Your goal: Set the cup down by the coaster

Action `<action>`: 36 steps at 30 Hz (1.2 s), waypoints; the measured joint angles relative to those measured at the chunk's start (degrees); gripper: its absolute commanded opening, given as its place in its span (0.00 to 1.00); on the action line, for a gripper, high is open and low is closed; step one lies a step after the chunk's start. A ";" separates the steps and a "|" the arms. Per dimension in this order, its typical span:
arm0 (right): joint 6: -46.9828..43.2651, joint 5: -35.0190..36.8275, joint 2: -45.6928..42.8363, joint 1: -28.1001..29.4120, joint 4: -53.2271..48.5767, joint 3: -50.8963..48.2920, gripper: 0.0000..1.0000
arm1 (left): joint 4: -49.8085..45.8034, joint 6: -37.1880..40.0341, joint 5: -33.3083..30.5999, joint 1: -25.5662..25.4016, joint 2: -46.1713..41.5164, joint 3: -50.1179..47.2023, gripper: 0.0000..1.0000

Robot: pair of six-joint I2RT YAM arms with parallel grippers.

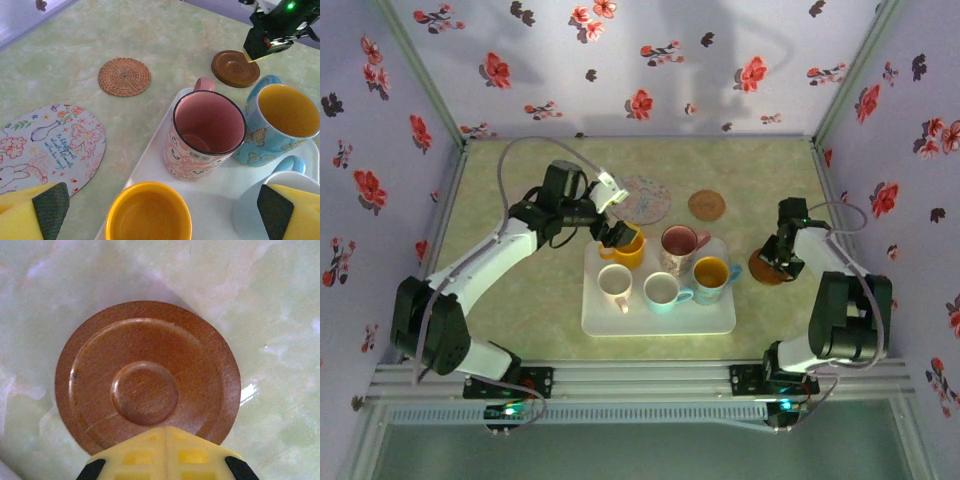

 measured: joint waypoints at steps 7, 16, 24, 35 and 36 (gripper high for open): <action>-0.20 -0.46 5.53 -0.48 2.27 0.46 0.00 | -0.11 0.09 0.00 0.00 1.57 1.99 1.00; -0.52 -0.90 10.47 -0.48 3.34 4.37 0.00 | -1.92 0.63 -0.24 0.00 3.28 4.63 1.00; -1.44 -3.32 16.52 -0.59 3.63 11.30 0.00 | -3.41 1.55 -1.27 -0.02 3.28 4.81 1.00; -1.33 -6.58 22.75 -0.57 3.89 19.10 0.00 | -3.52 2.45 -3.30 -0.02 4.33 4.81 1.00; -1.27 -6.73 23.32 -0.57 3.87 19.87 0.00 | -3.52 2.64 -3.30 -0.02 4.33 4.81 1.00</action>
